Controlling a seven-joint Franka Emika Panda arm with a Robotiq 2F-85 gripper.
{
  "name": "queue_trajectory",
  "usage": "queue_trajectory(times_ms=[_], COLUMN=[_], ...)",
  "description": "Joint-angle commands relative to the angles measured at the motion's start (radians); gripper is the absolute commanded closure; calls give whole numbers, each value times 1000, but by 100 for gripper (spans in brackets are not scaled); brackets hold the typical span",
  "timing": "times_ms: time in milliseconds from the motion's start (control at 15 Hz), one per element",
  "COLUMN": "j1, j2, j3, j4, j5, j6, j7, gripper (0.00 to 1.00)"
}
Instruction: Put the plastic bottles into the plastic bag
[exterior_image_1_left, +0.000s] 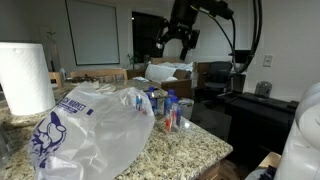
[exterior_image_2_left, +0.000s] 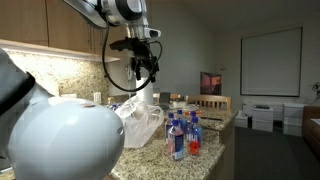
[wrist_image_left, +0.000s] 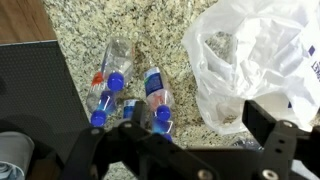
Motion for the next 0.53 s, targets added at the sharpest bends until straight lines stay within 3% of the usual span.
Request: queue_trajectory(times_ms=[0, 200, 267, 467], j1=[-41, -70, -55, -57], j2=[81, 145, 84, 103], j3=[-12, -45, -26, -33], j4=[34, 42, 18, 21], j5=[-40, -51, -41, -40], j6=[49, 73, 58, 59], j7=[-27, -25, 0, -1], gripper=[0, 0, 0, 0])
